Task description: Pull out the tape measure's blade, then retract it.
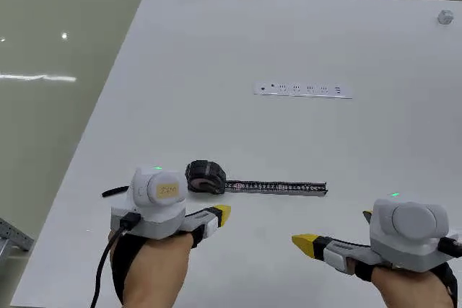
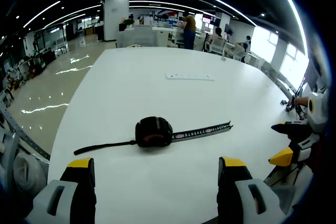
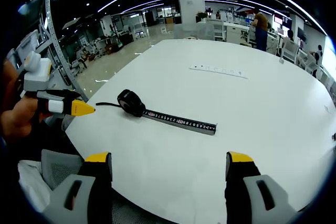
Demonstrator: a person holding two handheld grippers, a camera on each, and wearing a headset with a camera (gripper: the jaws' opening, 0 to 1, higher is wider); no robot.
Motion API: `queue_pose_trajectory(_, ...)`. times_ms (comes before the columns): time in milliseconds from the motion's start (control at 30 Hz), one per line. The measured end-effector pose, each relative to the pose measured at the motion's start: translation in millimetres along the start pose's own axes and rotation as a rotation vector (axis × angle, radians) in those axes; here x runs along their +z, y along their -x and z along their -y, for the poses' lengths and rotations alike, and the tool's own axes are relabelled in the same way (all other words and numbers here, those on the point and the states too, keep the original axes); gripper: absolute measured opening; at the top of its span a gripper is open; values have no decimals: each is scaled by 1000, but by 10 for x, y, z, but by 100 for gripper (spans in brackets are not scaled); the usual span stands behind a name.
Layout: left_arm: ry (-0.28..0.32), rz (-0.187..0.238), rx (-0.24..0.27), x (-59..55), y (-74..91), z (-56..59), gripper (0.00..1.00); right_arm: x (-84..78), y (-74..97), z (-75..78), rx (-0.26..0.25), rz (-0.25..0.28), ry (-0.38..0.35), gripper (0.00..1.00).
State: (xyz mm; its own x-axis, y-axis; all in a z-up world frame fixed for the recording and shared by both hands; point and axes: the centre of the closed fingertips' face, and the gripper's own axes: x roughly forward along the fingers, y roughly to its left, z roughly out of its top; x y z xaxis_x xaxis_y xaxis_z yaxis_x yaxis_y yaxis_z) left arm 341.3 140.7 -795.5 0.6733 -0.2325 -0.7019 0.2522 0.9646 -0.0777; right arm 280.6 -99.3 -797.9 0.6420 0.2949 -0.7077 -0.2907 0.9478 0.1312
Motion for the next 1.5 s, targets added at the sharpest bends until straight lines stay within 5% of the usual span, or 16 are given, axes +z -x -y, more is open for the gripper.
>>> queue_pose_trajectory(333,3,-3,2,-11,-106,19,93,-19,-77,36,11,-15,23,90)
queue_pose_trajectory(500,19,-20,17,4,-395,22,92,-7,-276,207,31,-57,87,89)
queue_pose_trajectory(967,16,-22,37,33,-641,36,89,-13,-488,352,54,-97,161,87)
queue_pose_trajectory(1500,59,1,73,59,-881,-36,86,-85,-733,483,118,-169,348,80)
